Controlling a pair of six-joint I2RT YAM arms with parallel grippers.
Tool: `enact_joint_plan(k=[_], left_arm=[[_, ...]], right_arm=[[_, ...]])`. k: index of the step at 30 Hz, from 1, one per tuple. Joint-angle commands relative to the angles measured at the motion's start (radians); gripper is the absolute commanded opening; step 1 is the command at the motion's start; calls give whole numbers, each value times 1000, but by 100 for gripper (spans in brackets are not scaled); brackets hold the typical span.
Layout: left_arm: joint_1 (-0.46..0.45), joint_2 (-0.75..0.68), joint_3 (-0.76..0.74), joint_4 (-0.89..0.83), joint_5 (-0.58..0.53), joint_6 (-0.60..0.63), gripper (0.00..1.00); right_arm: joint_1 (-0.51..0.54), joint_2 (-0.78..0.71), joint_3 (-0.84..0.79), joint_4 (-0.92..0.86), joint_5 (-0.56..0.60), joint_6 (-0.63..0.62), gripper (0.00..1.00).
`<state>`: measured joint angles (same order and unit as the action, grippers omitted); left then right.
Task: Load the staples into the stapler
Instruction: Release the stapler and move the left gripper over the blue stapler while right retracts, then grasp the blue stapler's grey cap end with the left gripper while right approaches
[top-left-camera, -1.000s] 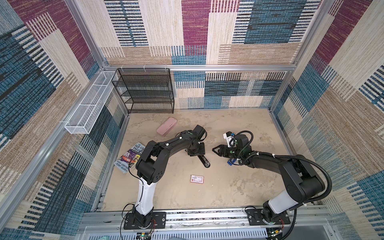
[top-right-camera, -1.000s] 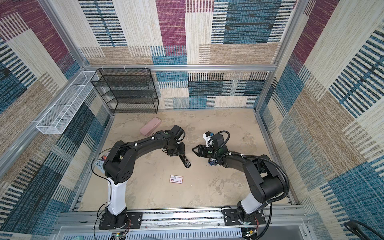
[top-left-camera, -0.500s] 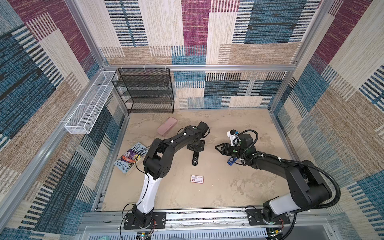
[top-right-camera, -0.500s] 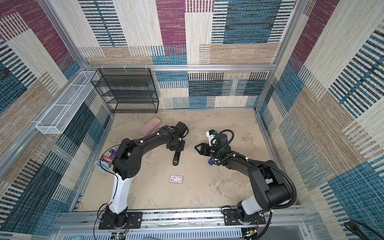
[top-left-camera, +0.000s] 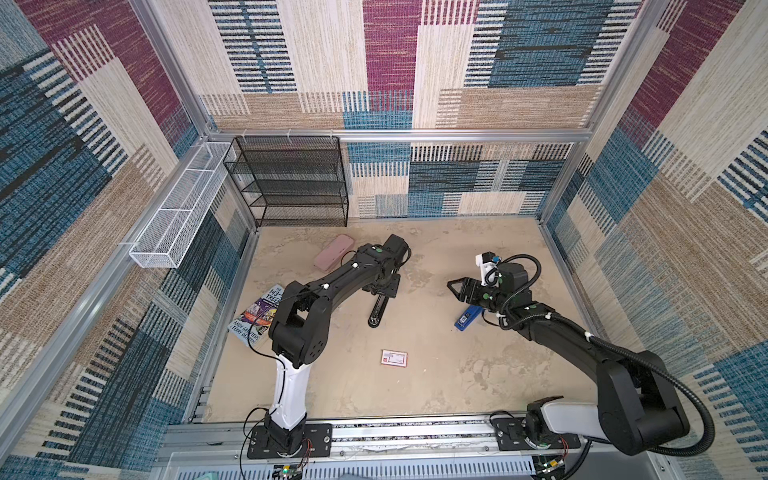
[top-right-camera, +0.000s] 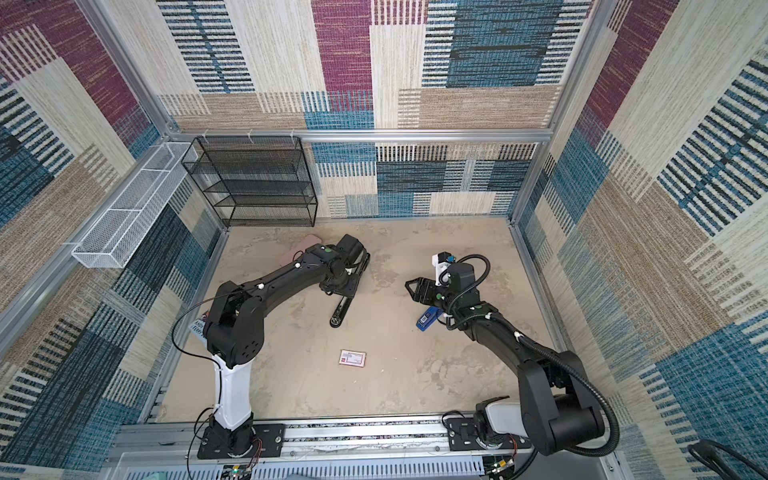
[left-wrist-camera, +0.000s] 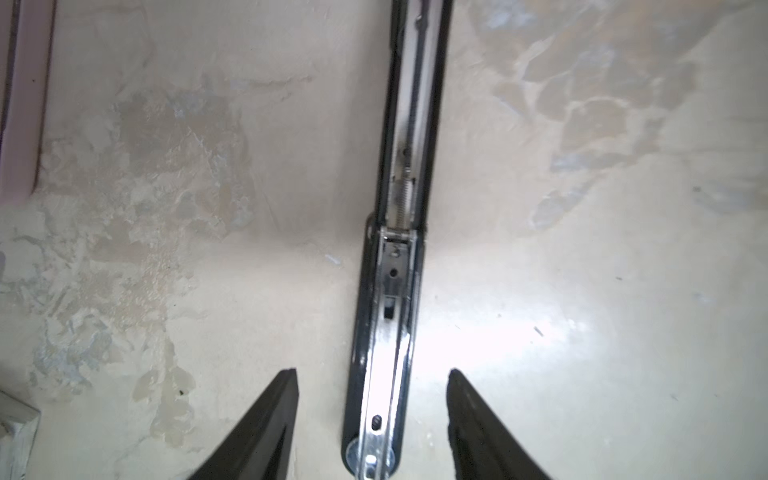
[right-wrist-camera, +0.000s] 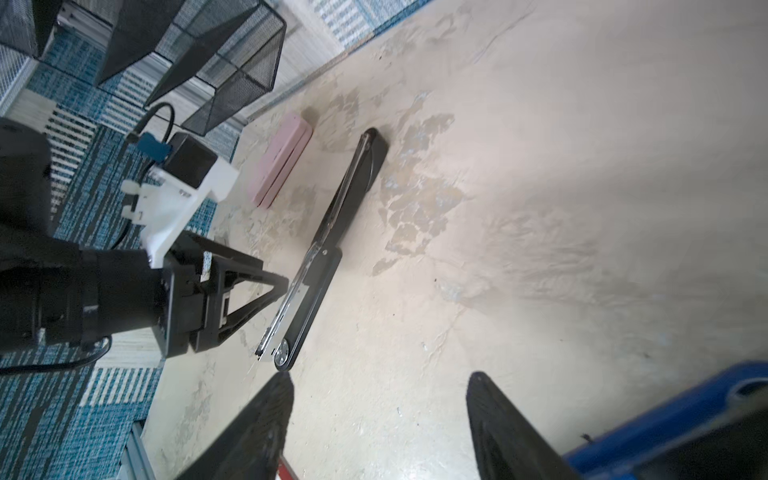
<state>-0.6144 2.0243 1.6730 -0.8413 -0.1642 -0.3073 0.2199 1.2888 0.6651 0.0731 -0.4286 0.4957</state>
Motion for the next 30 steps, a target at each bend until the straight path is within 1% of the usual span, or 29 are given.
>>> enact_joint_plan(k=[1,5,10,12,16,20,24,30], left_arm=[[-22,-27,9,5,86,16,61],[-66,-23,50,55,183,21,61],[-146,77,212,67,274,38,62],[-177,127,288,67,292,50,63],[-226,234,434,67,301,77,64],[-259,332,559,67,313,87,65],[-273,388,620,67,312,94,65],[-295,481,737,67,282,128,67]], right_arm=[[-40,-54,-3,-71,80,13,72],[-139,-109,-41,-105,107,56,73],[-262,-158,-101,-113,103,91,73],[-305,-170,-122,-109,99,102,73],[-390,-165,-169,-75,46,123,72],[-426,-128,-205,-27,18,151,72],[-433,-52,-206,54,-34,152,70],[-435,-2,-188,71,-32,155,70]])
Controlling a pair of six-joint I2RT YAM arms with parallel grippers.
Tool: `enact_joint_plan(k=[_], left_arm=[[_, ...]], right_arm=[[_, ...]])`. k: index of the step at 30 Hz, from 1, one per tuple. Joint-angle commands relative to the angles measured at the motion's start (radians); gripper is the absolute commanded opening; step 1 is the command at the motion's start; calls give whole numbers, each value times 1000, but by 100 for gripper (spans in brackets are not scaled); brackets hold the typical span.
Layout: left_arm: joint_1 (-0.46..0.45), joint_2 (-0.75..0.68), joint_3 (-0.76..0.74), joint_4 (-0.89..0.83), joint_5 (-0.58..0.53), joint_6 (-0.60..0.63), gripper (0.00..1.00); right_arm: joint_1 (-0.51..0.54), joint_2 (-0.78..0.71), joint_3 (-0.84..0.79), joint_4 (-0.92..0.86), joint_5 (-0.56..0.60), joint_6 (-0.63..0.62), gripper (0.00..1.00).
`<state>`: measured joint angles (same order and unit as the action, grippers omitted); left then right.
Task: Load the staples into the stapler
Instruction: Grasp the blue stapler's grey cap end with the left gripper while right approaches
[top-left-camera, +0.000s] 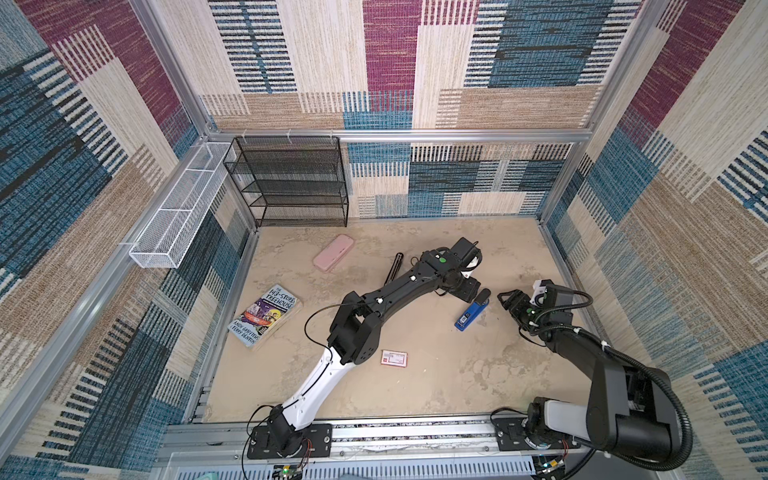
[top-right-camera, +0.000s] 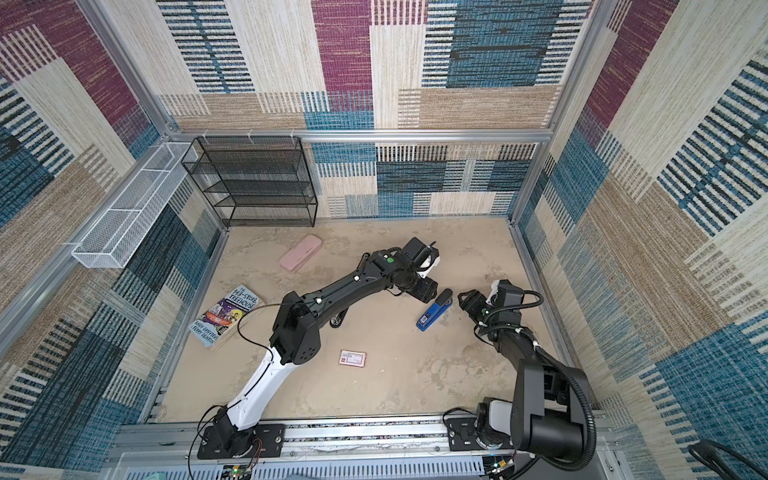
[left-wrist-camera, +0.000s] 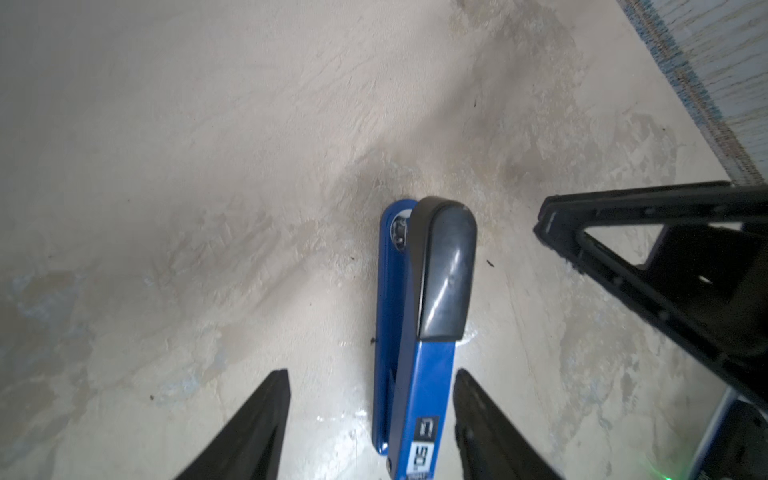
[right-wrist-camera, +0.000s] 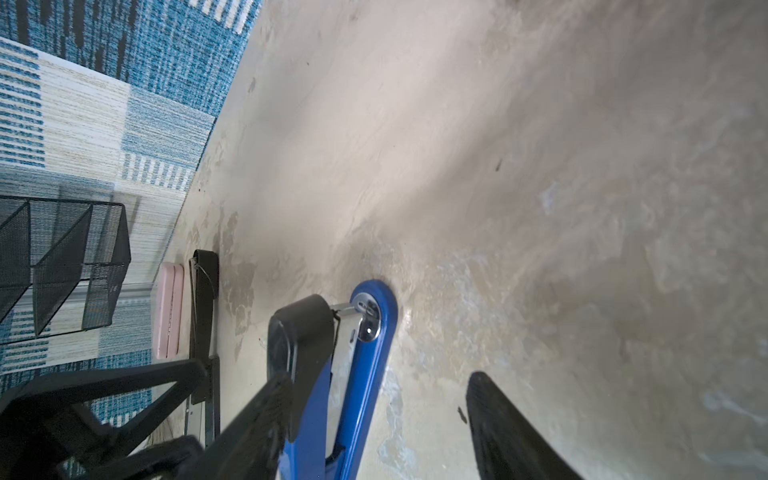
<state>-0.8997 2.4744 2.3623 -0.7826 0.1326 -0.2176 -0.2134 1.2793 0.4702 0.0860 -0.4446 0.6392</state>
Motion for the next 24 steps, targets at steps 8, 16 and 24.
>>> enact_joint_plan(k=[8,16,24], left_arm=[[-43,139,177,18,-28,59,68],[-50,183,189,68,-86,59,62],[-48,130,96,68,-163,136,32]], right_arm=[[-3,-6,-17,50,-13,11,70],[-3,-14,-35,42,-8,8,70],[-3,-14,-44,50,-15,8,69]])
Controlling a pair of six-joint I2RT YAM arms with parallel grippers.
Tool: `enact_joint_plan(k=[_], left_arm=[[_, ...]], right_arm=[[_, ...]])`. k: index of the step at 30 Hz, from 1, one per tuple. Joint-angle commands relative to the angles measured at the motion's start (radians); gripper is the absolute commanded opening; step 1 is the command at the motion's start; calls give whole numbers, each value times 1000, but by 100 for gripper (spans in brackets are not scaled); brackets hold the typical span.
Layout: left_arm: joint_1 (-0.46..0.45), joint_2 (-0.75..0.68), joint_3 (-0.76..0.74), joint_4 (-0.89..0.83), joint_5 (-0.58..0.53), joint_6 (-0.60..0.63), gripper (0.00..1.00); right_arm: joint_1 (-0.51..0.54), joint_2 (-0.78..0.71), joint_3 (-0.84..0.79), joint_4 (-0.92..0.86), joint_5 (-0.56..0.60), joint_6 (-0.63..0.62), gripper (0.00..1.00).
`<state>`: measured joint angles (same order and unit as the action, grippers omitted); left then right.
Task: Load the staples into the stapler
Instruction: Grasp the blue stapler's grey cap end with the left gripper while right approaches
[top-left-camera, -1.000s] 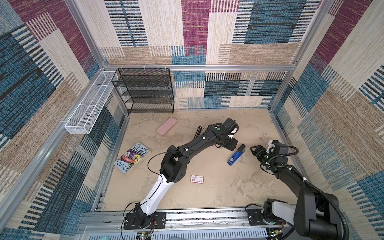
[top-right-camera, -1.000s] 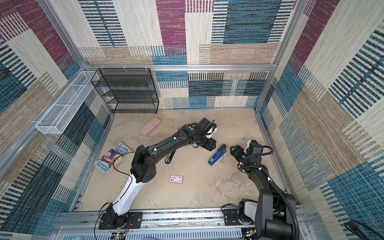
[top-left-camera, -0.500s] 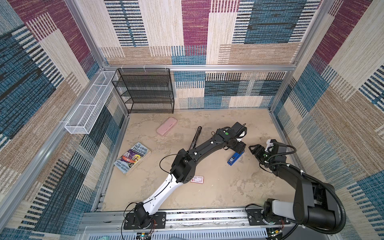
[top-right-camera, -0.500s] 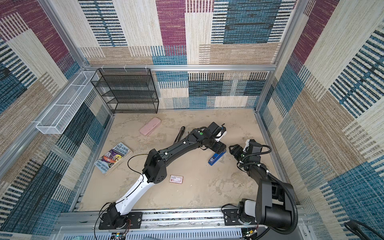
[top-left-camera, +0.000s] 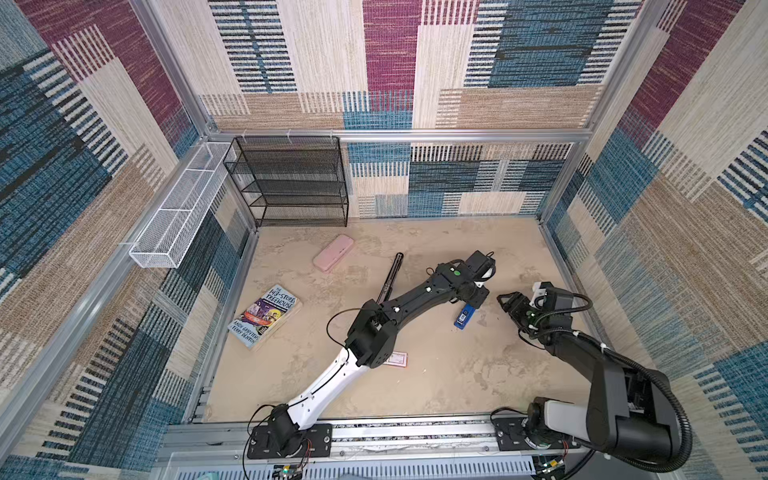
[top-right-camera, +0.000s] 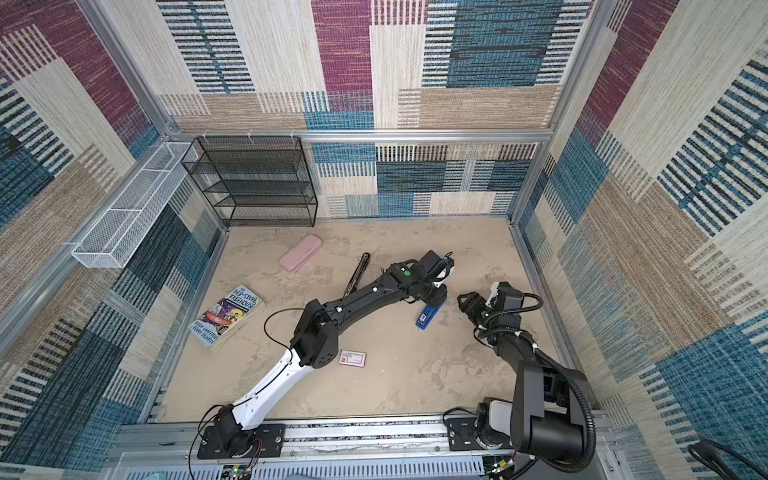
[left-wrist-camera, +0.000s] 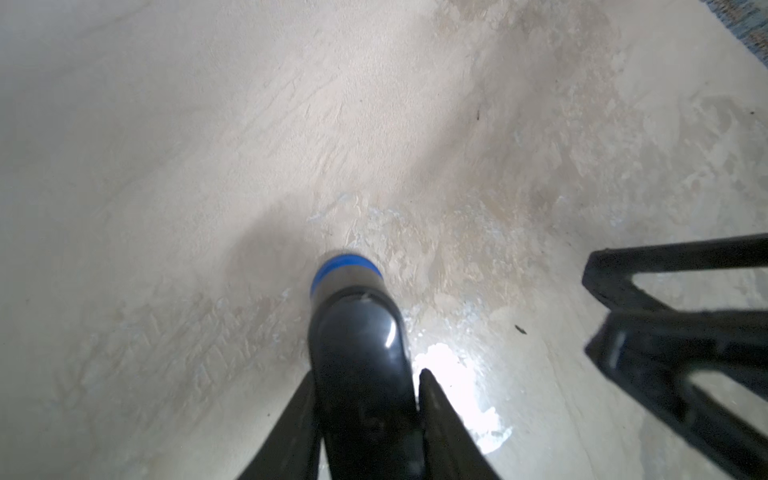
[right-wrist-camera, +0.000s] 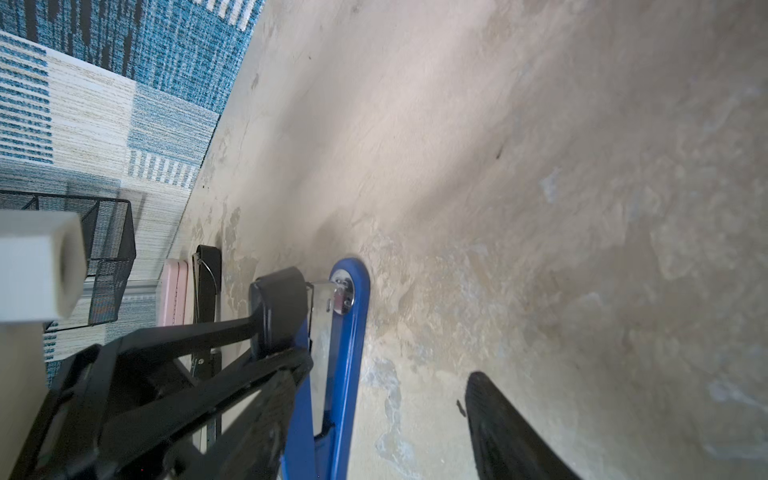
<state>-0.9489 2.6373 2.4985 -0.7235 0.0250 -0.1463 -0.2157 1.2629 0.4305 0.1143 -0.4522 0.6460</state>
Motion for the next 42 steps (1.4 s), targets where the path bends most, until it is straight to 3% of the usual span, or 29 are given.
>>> enact_joint_plan(k=[1,4,8,10,14,21,27,36,42], left_arm=[[1,-48,-62,8,-65,78,31],[4,-104,-144,-5,-113,122,24],[12,-182,-277,-3,-155,154,22],[13,-210,-321,-1,-162,161,28],[13,-225,-326,2,-151,160,52],[16,-168,-223,-6,-140,152,56],[19,-116,-158,-37,-115,146,48],[23,-168,-213,-45,-109,146,3],[41,-243,-276,-31,-77,117,0]], right_arm=[[-1,6,-5,29,-13,3,69],[-1,20,-10,58,-38,7,69],[0,63,-13,100,-82,12,68],[1,82,-16,120,-104,15,67],[3,111,-15,133,-128,12,66],[4,109,-6,124,-140,3,66],[7,125,1,136,-159,2,66],[94,275,60,224,-276,-8,51],[115,386,61,381,-397,58,50]])
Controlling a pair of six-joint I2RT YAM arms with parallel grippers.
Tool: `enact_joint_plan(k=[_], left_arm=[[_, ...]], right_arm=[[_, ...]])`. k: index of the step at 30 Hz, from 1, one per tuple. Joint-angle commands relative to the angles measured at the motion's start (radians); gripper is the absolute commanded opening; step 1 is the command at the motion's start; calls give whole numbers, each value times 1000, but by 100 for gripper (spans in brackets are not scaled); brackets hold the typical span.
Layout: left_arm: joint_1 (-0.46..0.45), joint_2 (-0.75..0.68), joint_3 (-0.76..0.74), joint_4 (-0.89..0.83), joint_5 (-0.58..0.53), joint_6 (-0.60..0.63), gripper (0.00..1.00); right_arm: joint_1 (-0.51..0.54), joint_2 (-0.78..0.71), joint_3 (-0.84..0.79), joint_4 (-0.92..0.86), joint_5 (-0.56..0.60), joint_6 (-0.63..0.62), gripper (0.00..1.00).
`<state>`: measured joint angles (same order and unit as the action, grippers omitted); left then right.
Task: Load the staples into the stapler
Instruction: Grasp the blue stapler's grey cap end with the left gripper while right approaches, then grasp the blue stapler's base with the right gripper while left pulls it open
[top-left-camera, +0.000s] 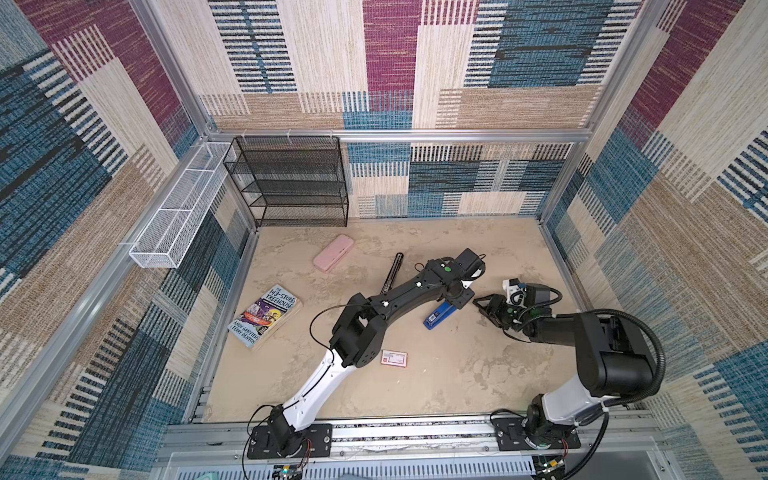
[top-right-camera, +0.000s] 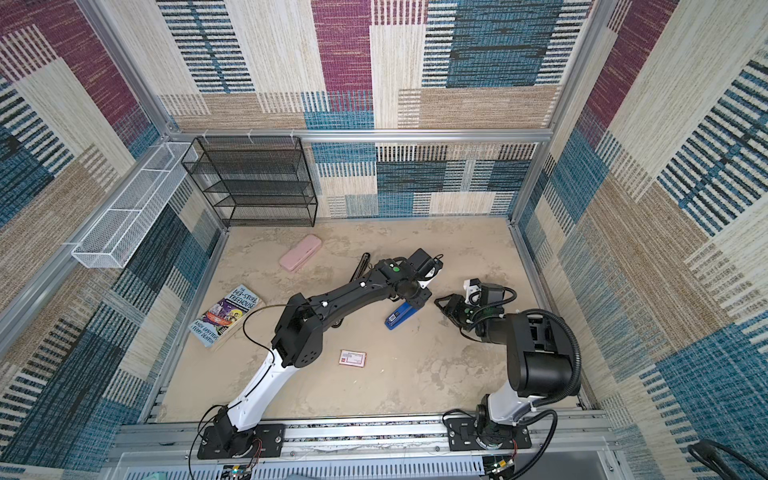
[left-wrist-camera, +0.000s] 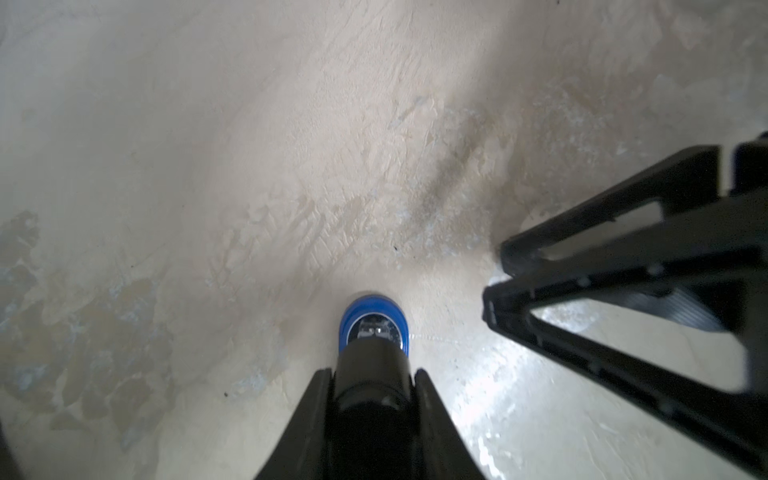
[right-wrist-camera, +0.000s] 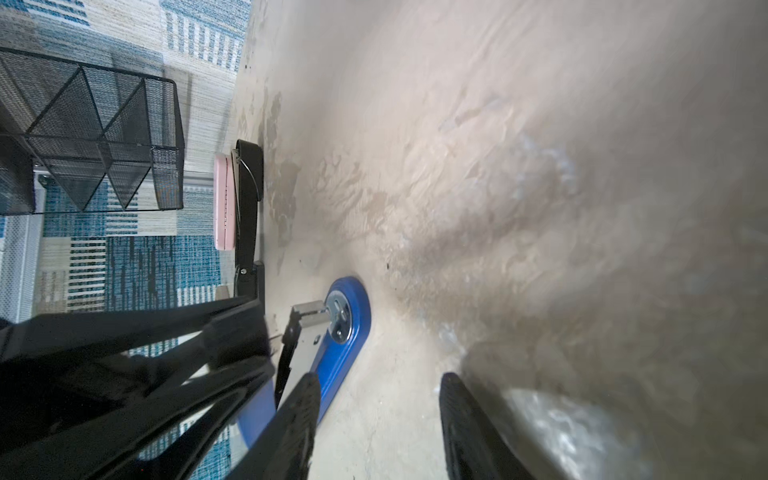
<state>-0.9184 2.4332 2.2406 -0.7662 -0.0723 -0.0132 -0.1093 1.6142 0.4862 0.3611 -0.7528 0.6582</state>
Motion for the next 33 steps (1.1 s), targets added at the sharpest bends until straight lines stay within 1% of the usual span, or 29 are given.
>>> enact_joint_plan(k=[1,5,10,14,16,20,22,28,33], left_arm=[[14,-49,-30,17,28,-23,0],[24,-104,-112,68,42,-39,0],[33,-158,-205,142,57,-54,0],[42,-188,-247,176,68,-75,0],[47,-207,-277,207,73,-86,0],[58,-259,-357,288,89,-106,0],[64,-277,-387,319,98,-114,0],[73,-299,-421,343,122,-123,0],[75,-305,-429,352,129,-127,0]], right_arm=[[12,51,3,158,-115,60,49],[33,104,0,257,-162,103,48],[68,150,24,269,-165,109,48],[85,182,38,286,-168,124,45],[92,198,47,291,-174,127,41],[105,227,57,298,-180,131,40],[106,245,55,338,-201,151,40],[111,277,55,455,-242,228,44],[112,310,59,542,-259,294,41]])
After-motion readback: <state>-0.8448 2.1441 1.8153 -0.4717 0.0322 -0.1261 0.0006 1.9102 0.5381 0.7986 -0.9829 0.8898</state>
